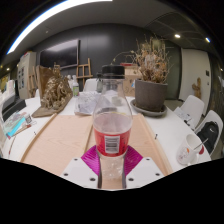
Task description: Pour water
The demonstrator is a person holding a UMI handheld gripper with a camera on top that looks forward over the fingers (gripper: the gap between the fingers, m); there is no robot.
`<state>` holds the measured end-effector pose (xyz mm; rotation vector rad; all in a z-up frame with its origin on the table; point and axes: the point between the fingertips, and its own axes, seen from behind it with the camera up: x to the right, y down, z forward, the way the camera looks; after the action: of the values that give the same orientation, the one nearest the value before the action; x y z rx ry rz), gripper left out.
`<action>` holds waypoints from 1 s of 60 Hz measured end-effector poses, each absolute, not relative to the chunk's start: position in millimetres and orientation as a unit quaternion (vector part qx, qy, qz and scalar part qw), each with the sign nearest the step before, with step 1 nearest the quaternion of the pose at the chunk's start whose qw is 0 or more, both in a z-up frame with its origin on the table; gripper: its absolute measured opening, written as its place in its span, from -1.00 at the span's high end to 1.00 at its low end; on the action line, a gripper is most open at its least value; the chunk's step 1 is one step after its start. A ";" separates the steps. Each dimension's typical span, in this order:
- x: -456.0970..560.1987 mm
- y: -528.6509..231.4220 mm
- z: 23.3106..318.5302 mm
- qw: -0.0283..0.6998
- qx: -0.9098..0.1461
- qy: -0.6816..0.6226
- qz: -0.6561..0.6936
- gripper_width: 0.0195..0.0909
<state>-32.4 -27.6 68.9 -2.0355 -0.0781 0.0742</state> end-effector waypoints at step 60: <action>71.4 -8.1 179.3 0.221 -0.506 0.535 0.640 0.82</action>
<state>71.4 -8.1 179.3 -1.3977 1.4785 1.7682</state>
